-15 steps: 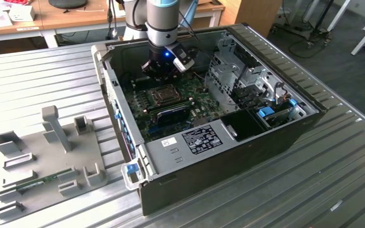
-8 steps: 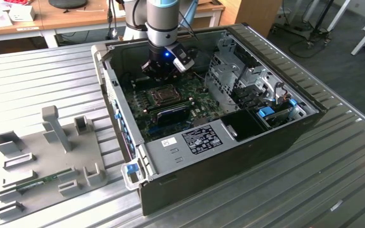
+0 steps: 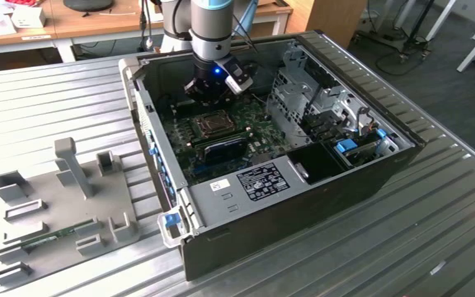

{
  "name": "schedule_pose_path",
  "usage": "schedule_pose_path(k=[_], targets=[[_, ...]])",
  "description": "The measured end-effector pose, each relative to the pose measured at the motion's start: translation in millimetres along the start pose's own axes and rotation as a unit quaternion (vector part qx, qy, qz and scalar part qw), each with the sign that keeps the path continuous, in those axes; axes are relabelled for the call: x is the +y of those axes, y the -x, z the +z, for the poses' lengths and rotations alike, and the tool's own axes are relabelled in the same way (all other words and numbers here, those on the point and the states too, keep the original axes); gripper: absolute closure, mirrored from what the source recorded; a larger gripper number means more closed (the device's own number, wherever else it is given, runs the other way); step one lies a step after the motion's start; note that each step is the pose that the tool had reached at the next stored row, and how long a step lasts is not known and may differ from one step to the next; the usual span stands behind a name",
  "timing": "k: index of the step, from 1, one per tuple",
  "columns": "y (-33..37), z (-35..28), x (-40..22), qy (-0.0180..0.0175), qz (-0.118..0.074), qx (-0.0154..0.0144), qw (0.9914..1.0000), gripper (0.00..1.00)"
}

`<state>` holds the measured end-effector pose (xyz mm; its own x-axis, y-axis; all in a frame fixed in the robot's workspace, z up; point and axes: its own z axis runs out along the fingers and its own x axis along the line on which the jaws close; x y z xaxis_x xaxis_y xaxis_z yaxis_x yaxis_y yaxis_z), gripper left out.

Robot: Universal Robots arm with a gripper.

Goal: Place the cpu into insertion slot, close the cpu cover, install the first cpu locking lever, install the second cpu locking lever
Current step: 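Install the first cpu locking lever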

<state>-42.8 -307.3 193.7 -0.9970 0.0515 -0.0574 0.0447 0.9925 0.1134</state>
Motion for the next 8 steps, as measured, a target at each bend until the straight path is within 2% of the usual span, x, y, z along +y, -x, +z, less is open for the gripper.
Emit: schedule_pose_path(k=[8], targets=[[0.9, 0.0, -0.1, 0.0, 0.0, 0.0001, 1.0, 0.9]])
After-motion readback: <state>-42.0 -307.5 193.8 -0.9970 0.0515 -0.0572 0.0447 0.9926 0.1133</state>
